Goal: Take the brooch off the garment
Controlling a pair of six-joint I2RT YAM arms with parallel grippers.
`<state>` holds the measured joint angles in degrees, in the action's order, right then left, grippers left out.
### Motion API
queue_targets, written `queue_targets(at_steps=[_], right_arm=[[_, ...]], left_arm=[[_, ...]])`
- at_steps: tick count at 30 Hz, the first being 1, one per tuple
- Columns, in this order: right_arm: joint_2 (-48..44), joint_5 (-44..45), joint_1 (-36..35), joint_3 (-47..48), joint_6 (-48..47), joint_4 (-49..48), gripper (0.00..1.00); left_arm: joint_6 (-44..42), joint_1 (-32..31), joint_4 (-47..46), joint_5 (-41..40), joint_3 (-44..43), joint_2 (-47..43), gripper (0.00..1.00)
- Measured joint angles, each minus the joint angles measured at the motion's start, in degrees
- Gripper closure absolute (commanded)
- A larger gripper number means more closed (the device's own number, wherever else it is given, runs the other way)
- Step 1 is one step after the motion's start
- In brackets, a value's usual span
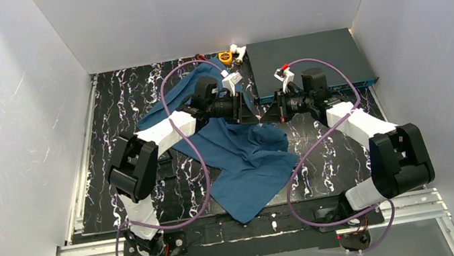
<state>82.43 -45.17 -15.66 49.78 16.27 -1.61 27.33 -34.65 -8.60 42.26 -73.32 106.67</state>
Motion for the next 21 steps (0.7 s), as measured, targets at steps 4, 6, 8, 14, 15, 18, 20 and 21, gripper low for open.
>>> queue_targets(at_steps=[4,6,8,14,15,18,20,21], right_arm=[[0.0,0.02,0.02,0.0,0.07,-0.09,0.99],[0.0,0.02,0.04,0.0,0.07,-0.09,0.99],[0.0,0.04,0.07,0.0,0.07,-0.11,0.99],[0.0,0.04,0.17,-0.07,0.04,-0.11,0.99],[0.0,0.04,0.17,-0.07,0.04,-0.09,0.99],[0.0,0.02,0.2,-0.09,0.04,-0.09,0.99],[0.0,-0.02,0.2,-0.09,0.04,-0.09,0.99],[0.0,-0.07,0.17,-0.09,0.04,-0.09,0.99]], left_arm=[[0.42,-0.02,-0.15,0.15,0.0,0.0,0.83],[0.5,-0.02,-0.22,0.2,0.0,0.02,0.85],[0.59,-0.02,-0.37,0.26,0.02,0.07,0.87],[0.5,0.04,-0.98,1.05,0.0,0.42,0.9],[0.35,0.07,-1.16,1.25,0.02,0.5,0.91],[0.09,0.15,-1.64,1.81,0.15,0.55,0.94],[-0.09,0.22,-2.1,2.21,0.37,0.55,0.98],[-0.17,0.28,-2.4,2.47,0.55,0.55,0.98]])
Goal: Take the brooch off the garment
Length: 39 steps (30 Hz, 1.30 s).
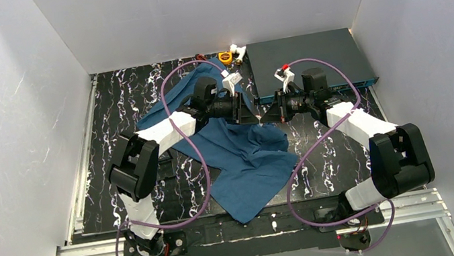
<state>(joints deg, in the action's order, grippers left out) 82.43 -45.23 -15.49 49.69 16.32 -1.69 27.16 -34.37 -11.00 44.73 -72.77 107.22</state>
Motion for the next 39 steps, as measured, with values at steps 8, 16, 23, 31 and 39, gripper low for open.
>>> queue_targets(at_steps=[8,16,23,31,39], right_arm=[[0.0,-0.61,0.04,0.02,-0.17,0.07,0.99],[0.0,-1.53,0.04,0.0,-0.46,0.28,0.99],[0.0,-1.97,0.04,0.02,-0.44,0.07,0.99],[0.0,-1.27,0.04,0.0,-0.31,0.04,0.99],[-0.33,0.52,0.04,0.0,0.52,0.04,0.99]], left_arm=[[-1.42,0.37,-2.34,2.19,1.01,0.0,0.92],[-3.58,0.83,-4.17,5.05,1.92,-0.02,0.88],[-4.66,0.94,-4.92,6.12,2.01,-0.07,0.53],[-2.54,2.05,-5.31,2.86,3.34,-1.97,0.39],[-1.6,2.36,-3.5,-1.31,3.76,-2.82,0.41]])
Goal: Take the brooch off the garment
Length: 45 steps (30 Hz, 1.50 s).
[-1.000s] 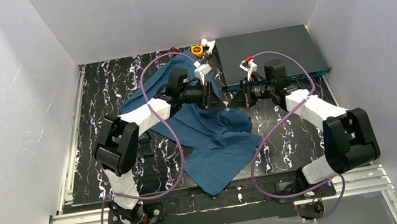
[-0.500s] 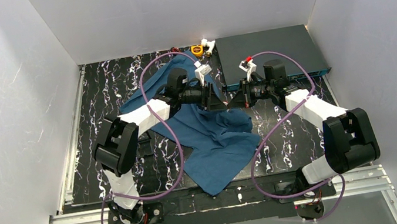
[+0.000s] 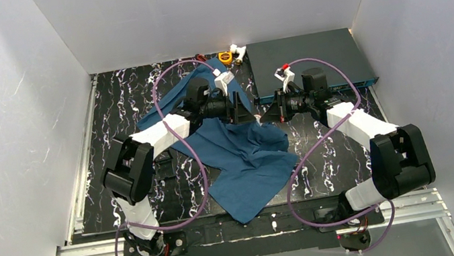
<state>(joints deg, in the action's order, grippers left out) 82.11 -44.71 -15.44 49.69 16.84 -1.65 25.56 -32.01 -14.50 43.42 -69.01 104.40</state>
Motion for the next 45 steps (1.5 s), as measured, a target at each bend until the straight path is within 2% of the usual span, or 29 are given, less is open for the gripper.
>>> queue_targets(at_steps=[8,13,19,22,26,30,33,36,45], right_arm=[[-0.15,1.07,0.0,0.0,1.7,-0.04,0.99],[-0.42,0.76,0.0,-0.85,2.86,-1.29,0.99],[-0.76,0.63,0.0,-1.62,4.02,-1.99,0.99],[-0.76,0.63,0.0,-1.62,4.09,-2.08,0.99],[-0.87,0.66,0.0,-1.81,4.13,-2.36,0.99],[-1.01,0.66,0.0,-1.81,4.04,-2.38,0.99],[-1.05,0.68,0.0,-1.84,4.0,-2.38,0.99],[-1.05,0.66,0.0,-1.81,4.0,-2.4,0.99],[-1.07,0.98,0.0,-1.84,4.07,-2.36,0.99]], left_arm=[[0.26,-0.9,0.52,-0.46,0.0,0.0,0.46],[1.14,-1.42,0.87,-0.7,-0.09,0.15,0.57],[2.23,-1.62,1.05,-0.9,-0.2,0.42,0.78],[2.54,-1.6,1.05,-1.05,-0.2,0.42,0.82],[2.58,-1.6,1.05,-1.05,-0.2,0.42,0.82],[2.6,-1.6,0.96,-0.5,-0.2,0.42,0.6],[2.75,-1.62,0.7,1.01,-0.2,0.42,0.51],[3.43,-1.68,-0.09,1.86,-0.24,0.55,0.53],[4.42,-2.12,-0.72,0.87,-0.5,2.56,0.74]])
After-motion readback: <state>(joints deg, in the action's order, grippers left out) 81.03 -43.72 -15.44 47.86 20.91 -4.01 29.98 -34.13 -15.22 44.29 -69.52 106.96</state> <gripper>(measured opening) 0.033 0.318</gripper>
